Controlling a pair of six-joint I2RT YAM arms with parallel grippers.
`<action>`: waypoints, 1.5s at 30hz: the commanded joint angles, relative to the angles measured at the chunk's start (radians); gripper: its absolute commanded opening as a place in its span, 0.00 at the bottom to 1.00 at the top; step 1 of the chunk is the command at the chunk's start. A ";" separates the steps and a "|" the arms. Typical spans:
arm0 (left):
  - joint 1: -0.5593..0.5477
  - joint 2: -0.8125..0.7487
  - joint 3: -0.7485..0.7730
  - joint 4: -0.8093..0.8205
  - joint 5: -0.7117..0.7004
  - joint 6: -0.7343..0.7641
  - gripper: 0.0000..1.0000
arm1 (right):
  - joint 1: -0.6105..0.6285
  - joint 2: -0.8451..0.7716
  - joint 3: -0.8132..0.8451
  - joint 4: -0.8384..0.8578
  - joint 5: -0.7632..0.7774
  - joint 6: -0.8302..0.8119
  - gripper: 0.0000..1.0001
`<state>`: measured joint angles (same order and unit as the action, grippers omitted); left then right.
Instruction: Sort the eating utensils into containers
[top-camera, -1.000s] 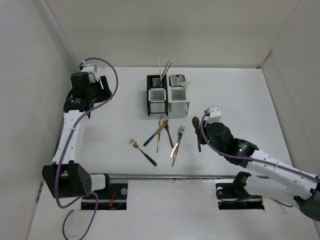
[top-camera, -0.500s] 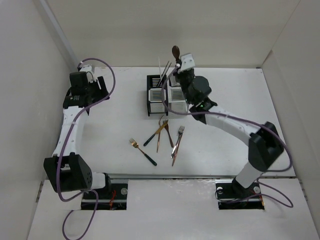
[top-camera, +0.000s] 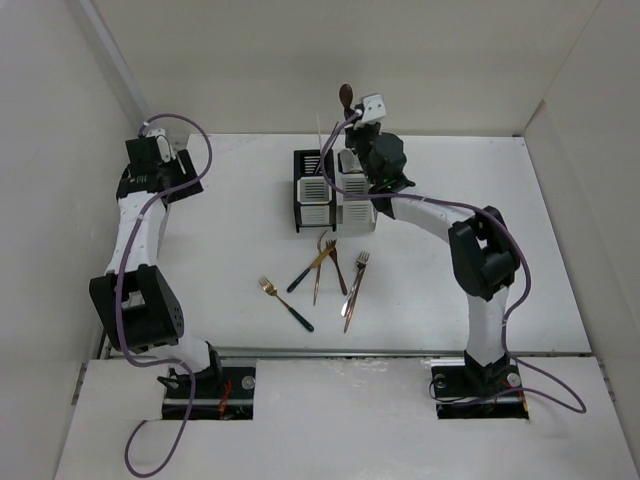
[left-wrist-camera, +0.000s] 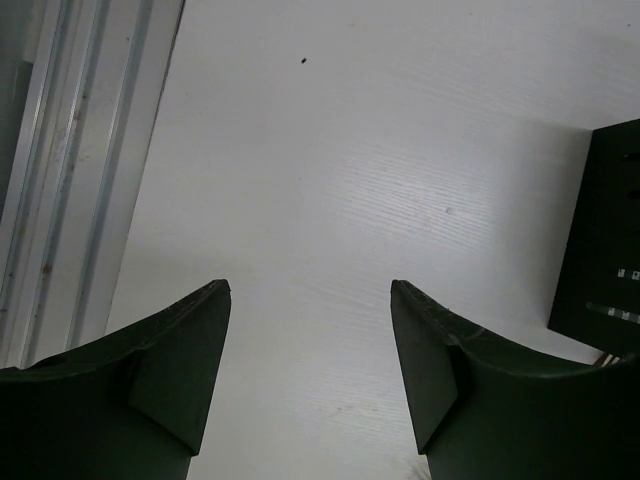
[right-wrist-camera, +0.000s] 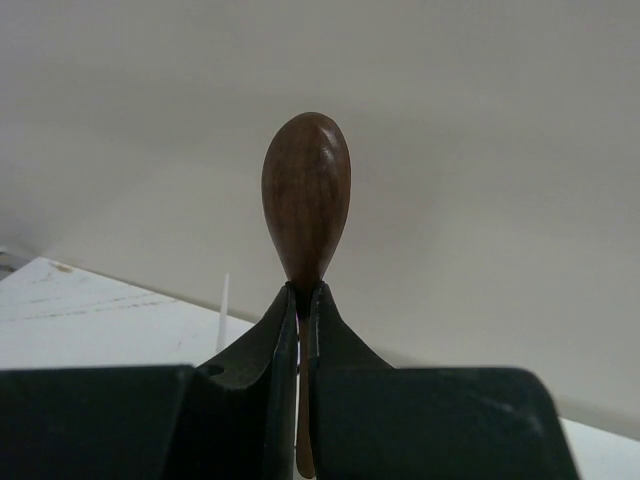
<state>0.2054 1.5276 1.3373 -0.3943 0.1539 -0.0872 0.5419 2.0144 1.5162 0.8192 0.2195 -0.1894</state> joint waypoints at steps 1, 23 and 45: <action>0.015 0.015 0.053 -0.003 0.012 -0.002 0.62 | 0.006 0.010 0.053 0.032 -0.057 0.114 0.00; 0.025 0.046 0.053 0.006 0.041 -0.011 0.62 | -0.023 0.086 -0.063 0.008 0.024 0.156 0.00; 0.025 -0.035 0.033 0.015 0.072 -0.011 0.62 | -0.014 -0.143 -0.146 0.084 -0.018 0.188 0.82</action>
<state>0.2245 1.5700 1.3434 -0.3939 0.2070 -0.0879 0.5190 1.9640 1.3602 0.8192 0.2386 -0.0093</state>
